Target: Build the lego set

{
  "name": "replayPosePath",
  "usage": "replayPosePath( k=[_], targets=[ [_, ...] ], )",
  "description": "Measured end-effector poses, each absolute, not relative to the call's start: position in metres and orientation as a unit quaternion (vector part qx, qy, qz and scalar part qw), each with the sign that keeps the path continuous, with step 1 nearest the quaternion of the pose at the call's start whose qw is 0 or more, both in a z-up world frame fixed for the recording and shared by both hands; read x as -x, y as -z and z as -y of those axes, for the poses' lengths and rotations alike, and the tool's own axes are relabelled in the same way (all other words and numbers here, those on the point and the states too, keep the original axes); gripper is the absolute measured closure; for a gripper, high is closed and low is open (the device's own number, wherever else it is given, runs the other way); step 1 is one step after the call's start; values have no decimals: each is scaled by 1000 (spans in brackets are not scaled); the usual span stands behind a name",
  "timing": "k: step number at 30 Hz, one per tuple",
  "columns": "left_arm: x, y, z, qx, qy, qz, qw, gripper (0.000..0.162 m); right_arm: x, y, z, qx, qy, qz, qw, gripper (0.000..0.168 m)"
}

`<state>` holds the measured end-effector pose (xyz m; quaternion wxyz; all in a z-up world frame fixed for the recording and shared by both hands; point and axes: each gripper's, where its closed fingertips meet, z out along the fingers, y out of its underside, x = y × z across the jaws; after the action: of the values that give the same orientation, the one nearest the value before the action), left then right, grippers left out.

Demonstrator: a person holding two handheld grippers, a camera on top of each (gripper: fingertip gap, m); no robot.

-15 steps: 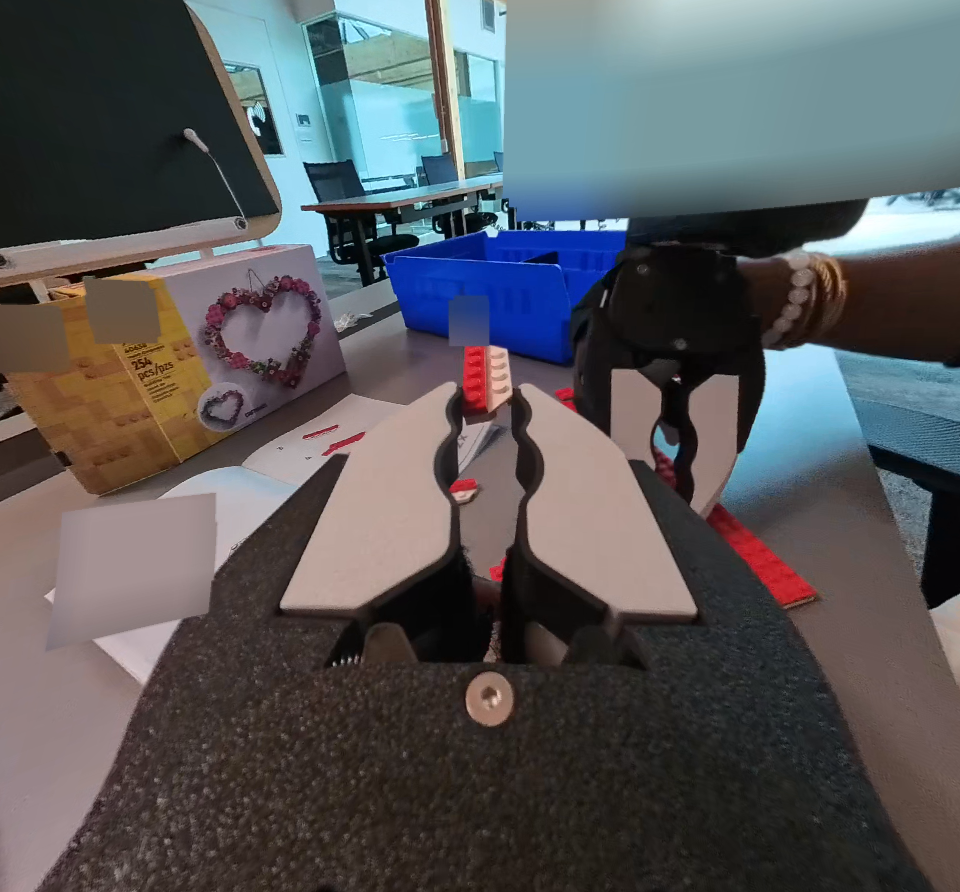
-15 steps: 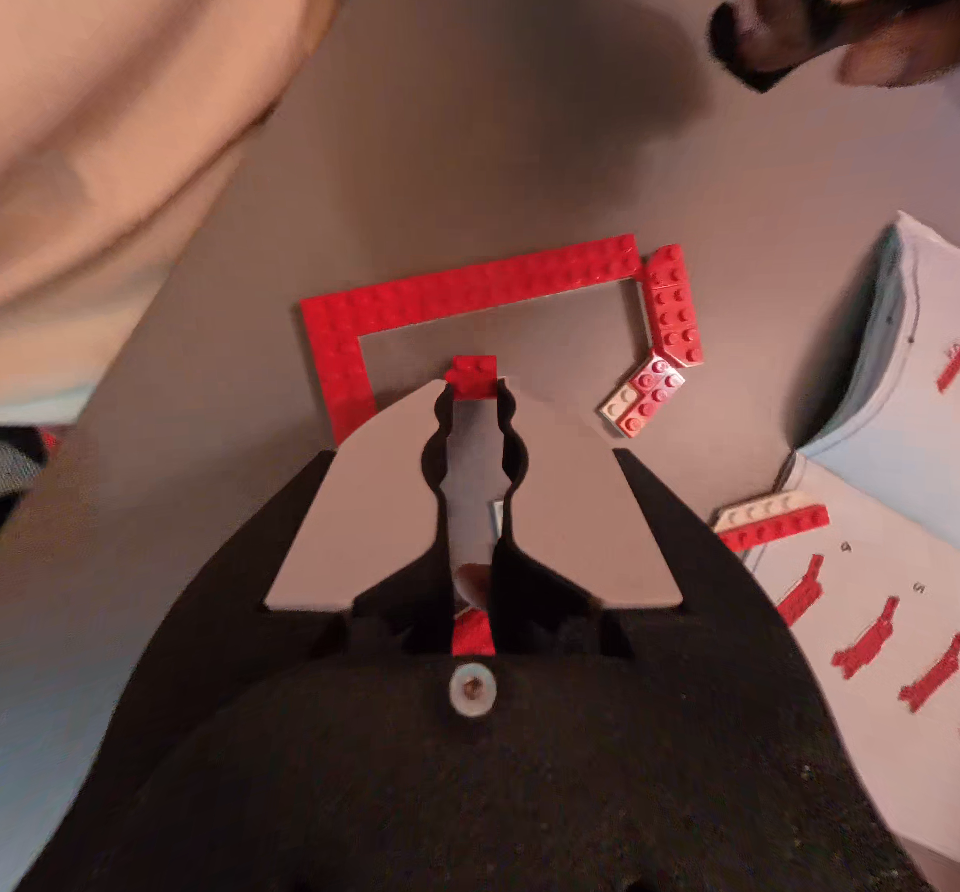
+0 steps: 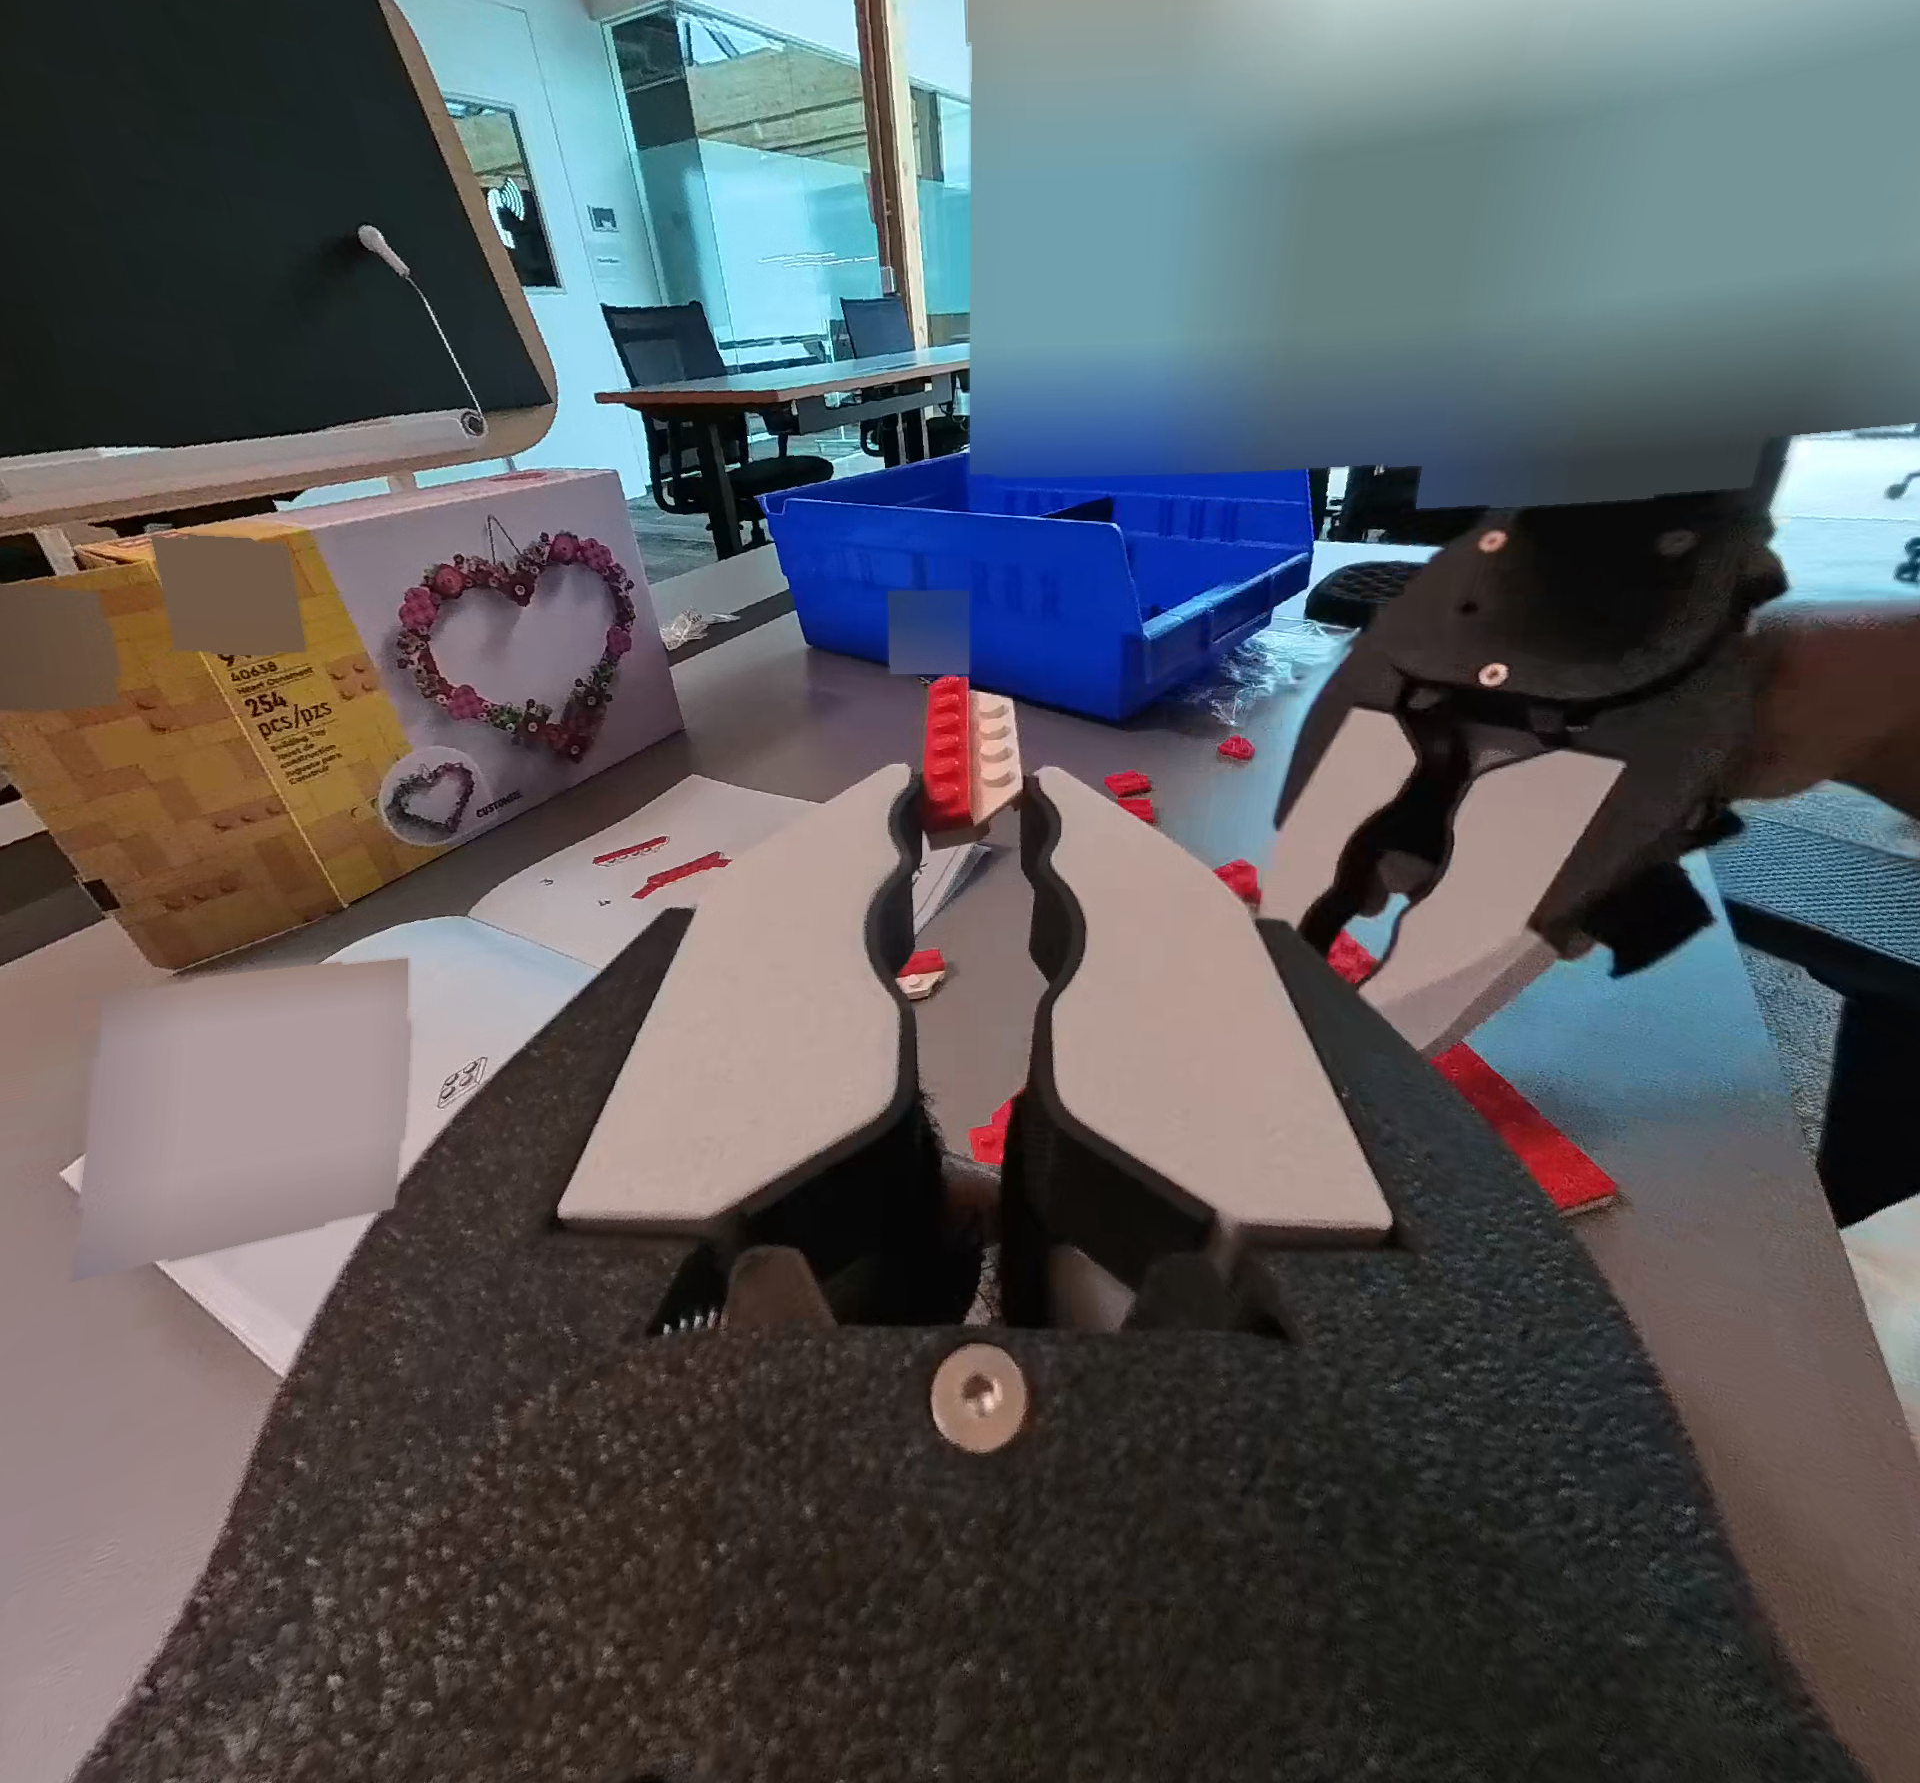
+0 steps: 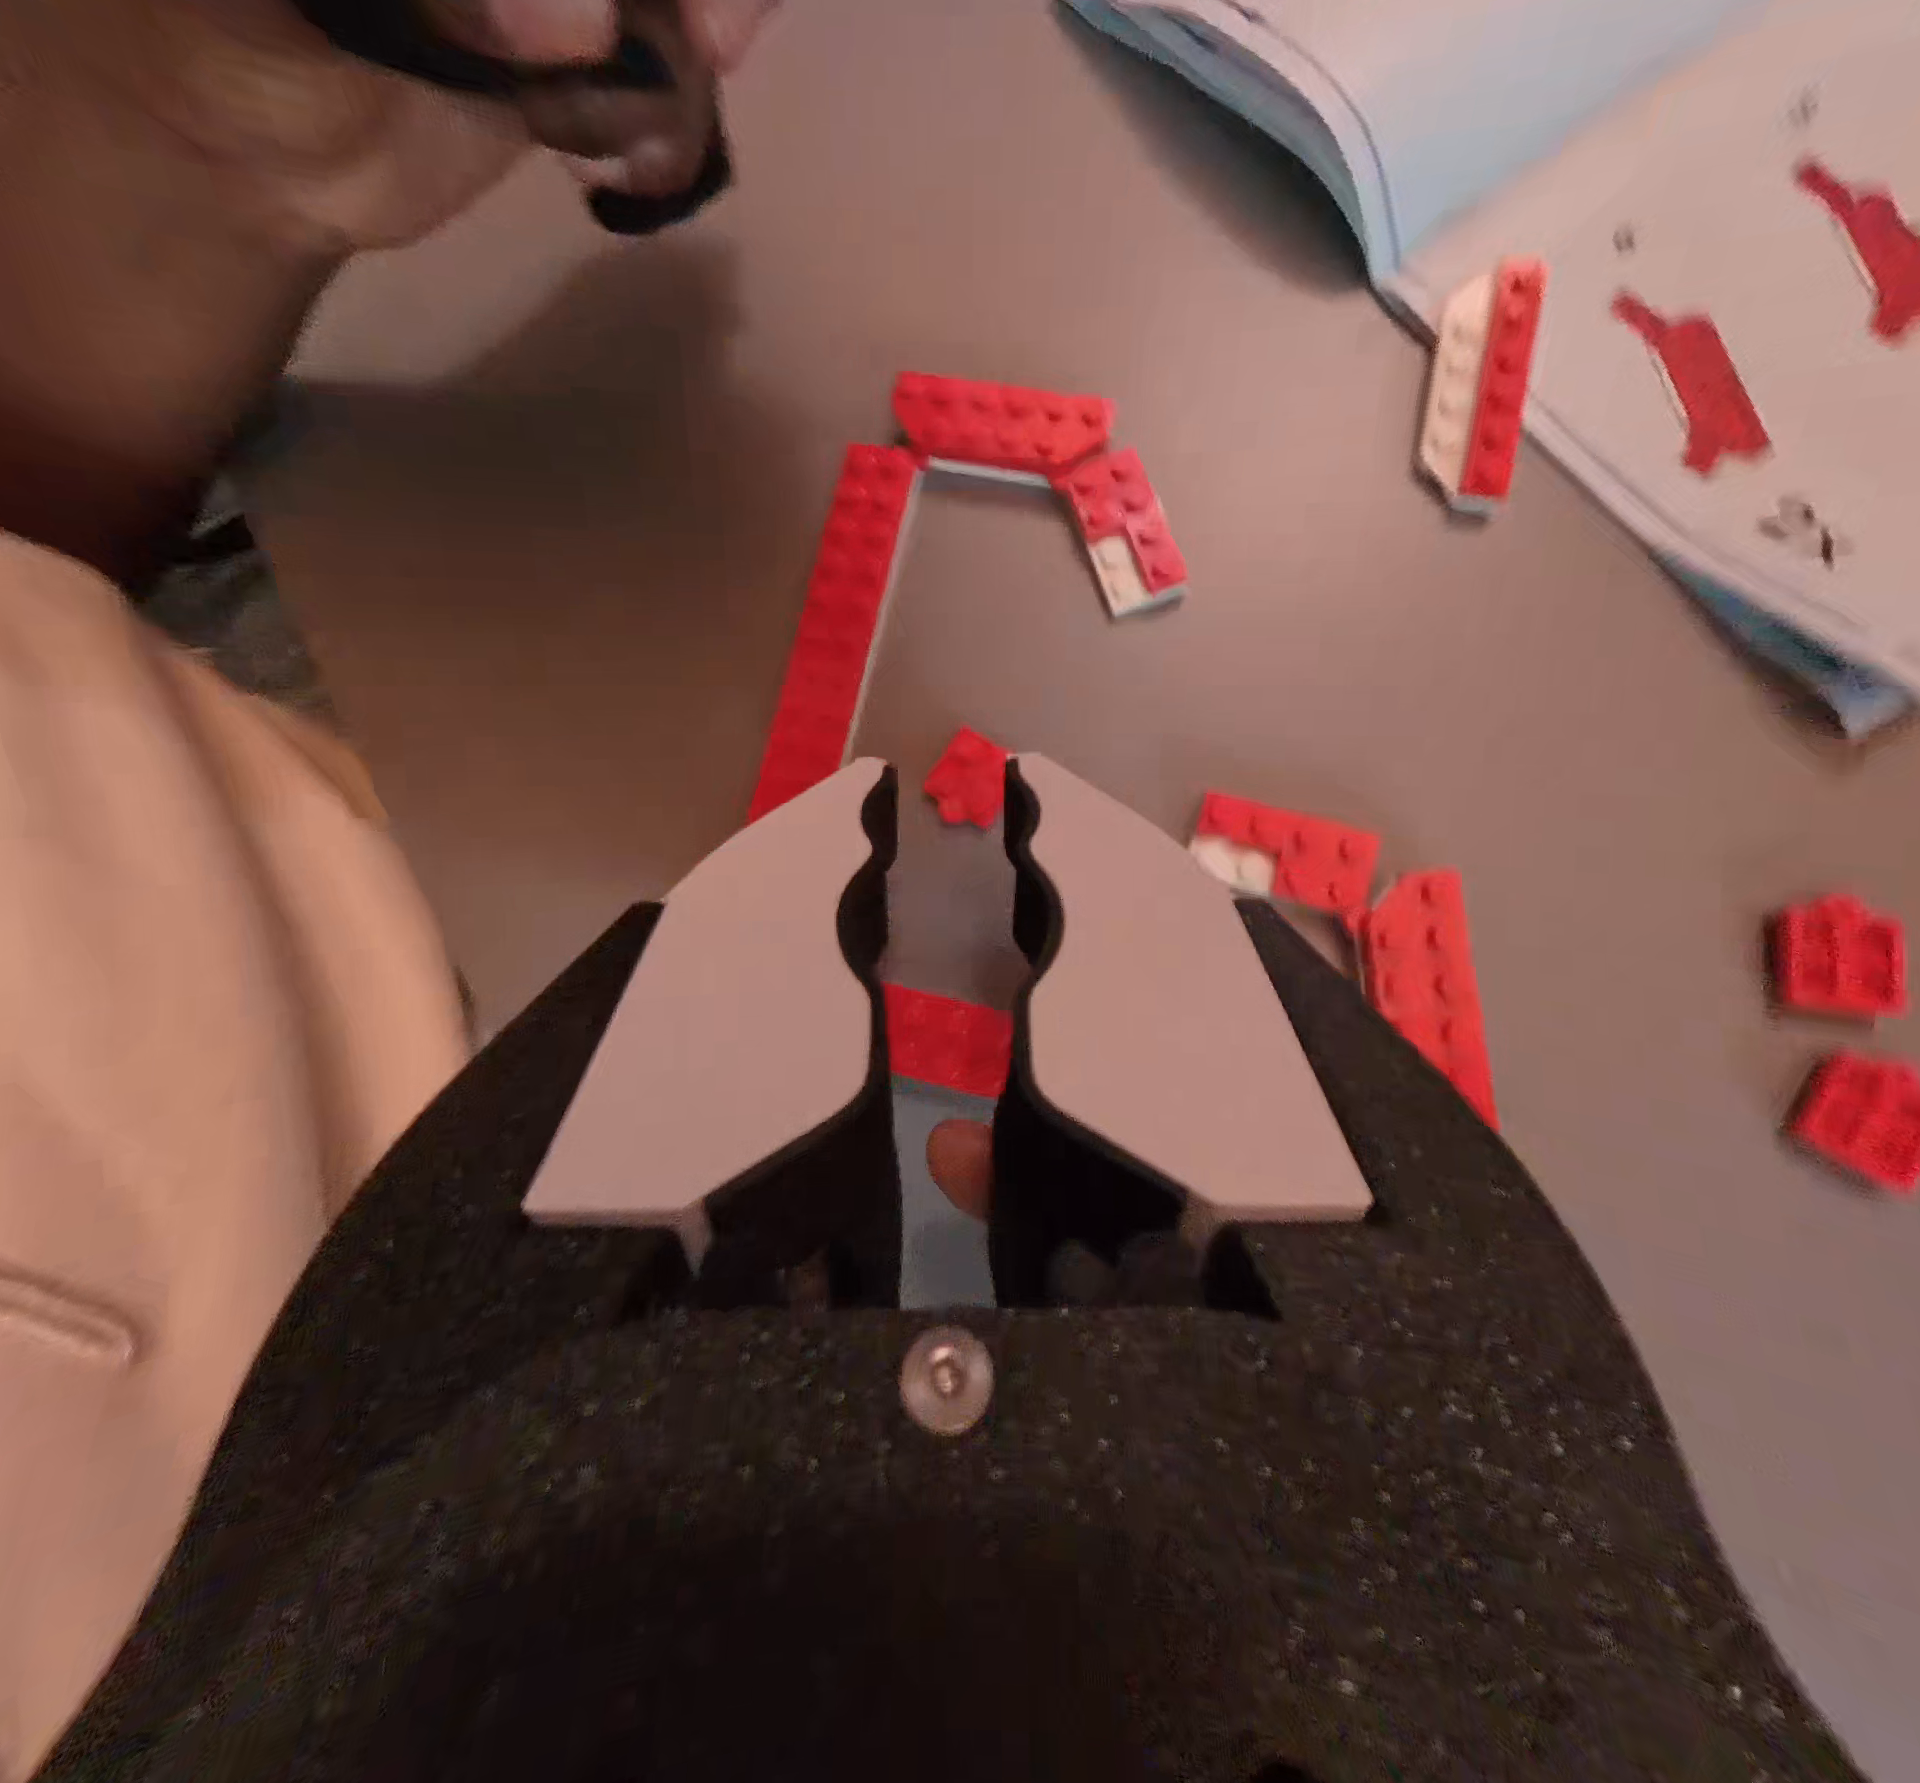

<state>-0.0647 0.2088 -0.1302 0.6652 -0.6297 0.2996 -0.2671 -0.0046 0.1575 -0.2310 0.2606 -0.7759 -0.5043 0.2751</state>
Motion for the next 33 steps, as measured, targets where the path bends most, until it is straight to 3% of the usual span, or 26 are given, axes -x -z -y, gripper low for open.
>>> replayPosePath(
  k=[10, 20, 25, 33],
  targets=[
    [65, 130, -208, 629, 263, -298, 668, 145, 9, 251, -163, 794, -218, 500, 269, 151],
    [61, 127, -203, 623, 286, -302, 663, 145, 10, 250, -166, 640, -247, 697, 209, 156],
    [59, 129, -202, 626, 313, -296, 650, 145, 14, 227, -174, 617, -302, 685, 245, 156],
    [55, 133, -202, 631, 317, -301, 641, 145, 1, 232, -170, 575, -273, 725, 263, 156]
  ],
)
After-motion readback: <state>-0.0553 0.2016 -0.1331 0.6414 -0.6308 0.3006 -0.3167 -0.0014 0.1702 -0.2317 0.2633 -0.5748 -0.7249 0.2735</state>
